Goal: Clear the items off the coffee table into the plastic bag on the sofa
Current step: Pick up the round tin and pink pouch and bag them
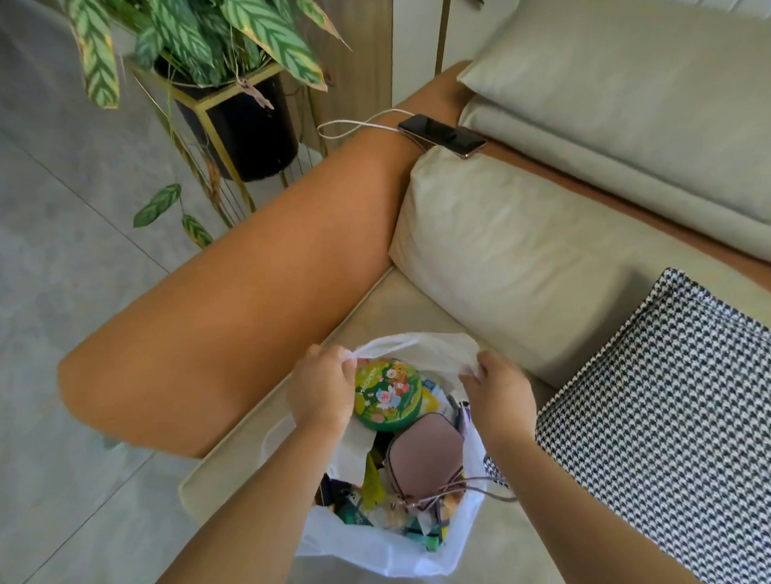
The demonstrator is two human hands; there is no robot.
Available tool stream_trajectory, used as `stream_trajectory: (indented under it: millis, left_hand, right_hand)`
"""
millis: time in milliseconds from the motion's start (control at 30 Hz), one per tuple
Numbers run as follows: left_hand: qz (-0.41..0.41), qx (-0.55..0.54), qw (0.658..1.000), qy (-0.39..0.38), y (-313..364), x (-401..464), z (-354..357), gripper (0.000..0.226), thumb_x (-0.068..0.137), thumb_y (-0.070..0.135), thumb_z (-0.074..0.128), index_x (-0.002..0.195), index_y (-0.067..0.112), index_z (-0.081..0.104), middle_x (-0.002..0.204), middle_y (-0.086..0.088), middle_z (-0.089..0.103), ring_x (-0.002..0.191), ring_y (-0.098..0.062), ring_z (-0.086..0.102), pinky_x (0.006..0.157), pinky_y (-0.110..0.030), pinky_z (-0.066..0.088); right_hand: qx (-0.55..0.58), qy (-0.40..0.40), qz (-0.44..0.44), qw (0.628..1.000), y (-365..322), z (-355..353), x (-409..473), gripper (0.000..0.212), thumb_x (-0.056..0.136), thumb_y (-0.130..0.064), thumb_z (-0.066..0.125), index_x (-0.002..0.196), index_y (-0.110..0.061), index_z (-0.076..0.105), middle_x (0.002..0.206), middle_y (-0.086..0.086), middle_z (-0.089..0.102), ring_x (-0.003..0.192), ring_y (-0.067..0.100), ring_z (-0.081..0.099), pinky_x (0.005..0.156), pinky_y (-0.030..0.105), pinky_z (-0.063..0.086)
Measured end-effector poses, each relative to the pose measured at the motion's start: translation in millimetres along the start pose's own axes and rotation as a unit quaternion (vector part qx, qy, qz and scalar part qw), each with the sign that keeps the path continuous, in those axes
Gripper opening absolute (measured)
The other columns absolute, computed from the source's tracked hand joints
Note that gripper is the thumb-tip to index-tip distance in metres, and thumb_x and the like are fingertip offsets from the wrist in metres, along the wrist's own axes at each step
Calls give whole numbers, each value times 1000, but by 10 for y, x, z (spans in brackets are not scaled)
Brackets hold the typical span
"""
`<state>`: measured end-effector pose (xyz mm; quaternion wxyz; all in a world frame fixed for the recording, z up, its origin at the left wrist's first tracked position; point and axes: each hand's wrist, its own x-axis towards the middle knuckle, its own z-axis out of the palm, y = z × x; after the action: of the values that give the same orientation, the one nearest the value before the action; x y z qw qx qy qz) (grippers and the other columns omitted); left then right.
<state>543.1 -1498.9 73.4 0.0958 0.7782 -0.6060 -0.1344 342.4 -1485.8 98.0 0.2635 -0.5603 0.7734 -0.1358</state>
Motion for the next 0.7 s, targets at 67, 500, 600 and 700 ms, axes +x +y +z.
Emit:
stream_trajectory:
  millis: [67, 500, 600, 700]
  left_hand:
    - [29, 20, 997, -63, -24, -129, 59, 53, 84, 58, 53, 129, 29, 51, 124, -1, 49, 112, -22, 50, 85, -32, 46]
    - [21, 127, 992, -4, -39, -235, 39, 65, 86, 34, 62, 142, 28, 29, 140, 0, 37, 119, -23, 41, 92, -34, 37]
    - [-87, 139, 986, -32, -230, -620, -74, 86, 82, 42, 66, 147, 30, 11, 153, -6, 17, 132, -29, 31, 105, -46, 33]
    - [-323, -23, 932, -161, -423, -983, -96, 117, 72, 54, 73, 149, 22, -9, 154, -16, 13, 135, -36, 33, 108, -54, 34]
  right_hand:
    - [12, -19, 22, 1000, -10, 11, -79, 36, 92, -24, 53, 65, -19, 31, 81, 9, 48, 72, 26, 44, 61, 33, 35]
    - [28, -47, -6, 998, -70, 57, -249, 21, 93, -21, 49, 74, -21, 40, 82, 5, 49, 78, 27, 49, 65, 32, 39]
    - [54, -83, 10, 995, -114, 38, -390, 27, 94, -28, 52, 117, -16, 52, 112, 9, 61, 101, 31, 57, 79, 33, 45]
    - [67, -106, 0, 992, -184, 6, -530, 38, 95, -30, 51, 130, -18, 48, 124, 9, 60, 107, 30, 58, 87, 37, 49]
